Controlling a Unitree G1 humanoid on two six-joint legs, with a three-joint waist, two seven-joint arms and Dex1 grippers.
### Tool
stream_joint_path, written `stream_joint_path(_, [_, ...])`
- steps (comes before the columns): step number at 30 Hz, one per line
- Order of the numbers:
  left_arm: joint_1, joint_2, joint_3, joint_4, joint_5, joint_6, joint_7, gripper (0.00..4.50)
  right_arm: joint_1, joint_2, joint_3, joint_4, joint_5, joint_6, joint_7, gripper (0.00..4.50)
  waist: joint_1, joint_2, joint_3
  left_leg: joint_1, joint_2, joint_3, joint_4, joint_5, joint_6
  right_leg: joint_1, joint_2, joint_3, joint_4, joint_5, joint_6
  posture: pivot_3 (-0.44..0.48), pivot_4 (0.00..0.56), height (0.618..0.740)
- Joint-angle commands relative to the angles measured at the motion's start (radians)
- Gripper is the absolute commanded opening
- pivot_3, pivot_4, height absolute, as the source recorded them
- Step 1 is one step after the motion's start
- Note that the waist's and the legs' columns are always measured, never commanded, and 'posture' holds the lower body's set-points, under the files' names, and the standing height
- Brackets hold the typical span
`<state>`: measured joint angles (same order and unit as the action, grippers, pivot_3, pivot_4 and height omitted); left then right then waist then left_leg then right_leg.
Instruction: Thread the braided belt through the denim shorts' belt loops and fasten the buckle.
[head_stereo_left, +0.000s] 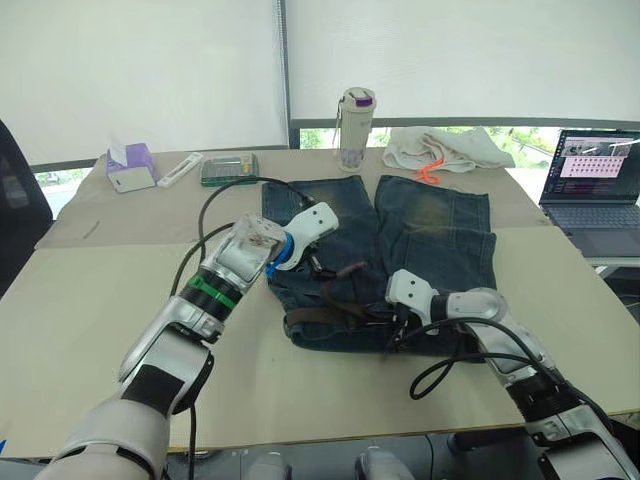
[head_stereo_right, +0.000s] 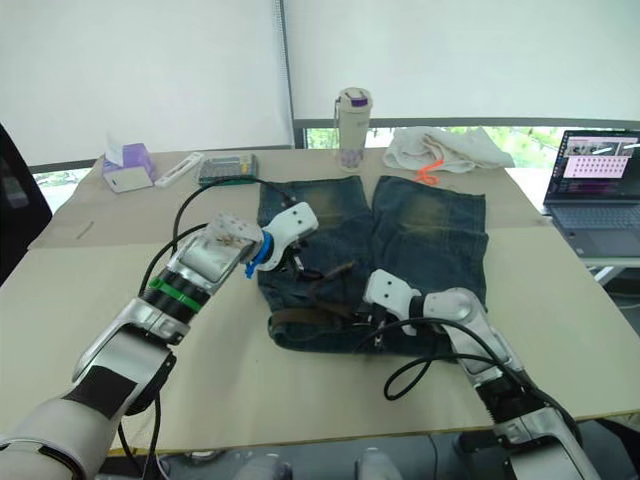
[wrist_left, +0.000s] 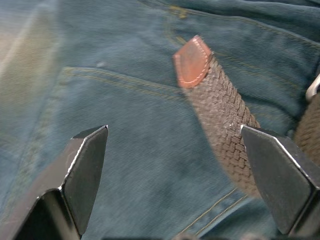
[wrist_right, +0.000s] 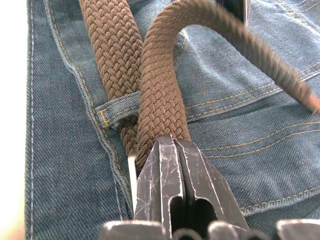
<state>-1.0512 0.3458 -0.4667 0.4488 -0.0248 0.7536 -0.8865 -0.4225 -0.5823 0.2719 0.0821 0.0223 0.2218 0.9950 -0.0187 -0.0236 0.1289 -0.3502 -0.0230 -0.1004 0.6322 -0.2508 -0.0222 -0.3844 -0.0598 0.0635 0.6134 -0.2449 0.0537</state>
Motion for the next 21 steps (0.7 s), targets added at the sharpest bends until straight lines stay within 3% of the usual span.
stream_joint_path(1, [-0.027, -0.042, 0.016, -0.042, -0.001, 0.059, 0.003, 4.48, 0.057, -0.006, 0.05, 0.069, -0.047, 0.057, -0.008, 0.0, 0.0, 0.0, 0.0, 0.0, 0.0, 0.0, 0.0, 0.0, 0.0, 0.0, 0.0, 0.0, 0.0, 0.0, 0.0, 0.0, 0.15, 0.74])
stream_joint_path(6, [-0.024, -0.104, 0.093, -0.056, -0.021, 0.136, 0.083, 4.48, 0.066, -0.006, 0.049, 0.06, -0.049, 0.061, -0.014, 0.0, 0.0, 0.0, 0.0, 0.0, 0.0, 0.0, 0.001, 0.0, 0.0, 0.0, 0.0, 0.0, 0.001, 0.0, 0.0, 0.0, 0.15, 0.74])
stream_joint_path(14, [0.043, -0.056, -0.033, -0.119, 0.072, 0.183, 0.109, 4.48, 0.065, -0.009, 0.048, 0.066, -0.05, 0.056, -0.015, 0.0, 0.0, 0.0, 0.0, 0.0, 0.0, 0.0, 0.001, 0.0, 0.0, 0.0, 0.0, 0.001, 0.002, 0.0, 0.0, 0.0, 0.15, 0.74])
stream_joint_path(16, [0.05, -0.067, -0.01, -0.099, 0.078, 0.194, 0.149, 4.48, 0.065, -0.007, 0.048, 0.064, -0.049, 0.057, -0.016, 0.0, 0.0, 0.0, 0.0, 0.0, 0.0, 0.0, 0.001, 0.0, 0.0, 0.0, 0.0, 0.001, 0.002, 0.0, 0.0, 0.0, 0.15, 0.74])
stream_joint_path(21, [0.075, -0.093, 0.039, -0.112, 0.055, 0.26, 0.193, 2.93, 0.063, -0.004, 0.049, 0.067, -0.049, 0.054, -0.017, 0.0, 0.0, 0.0, 0.0, 0.0, 0.0, 0.0, 0.001, 0.0, 0.0, 0.0, 0.0, 0.001, 0.002, 0.0, 0.0, 0.0, 0.15, 0.74])
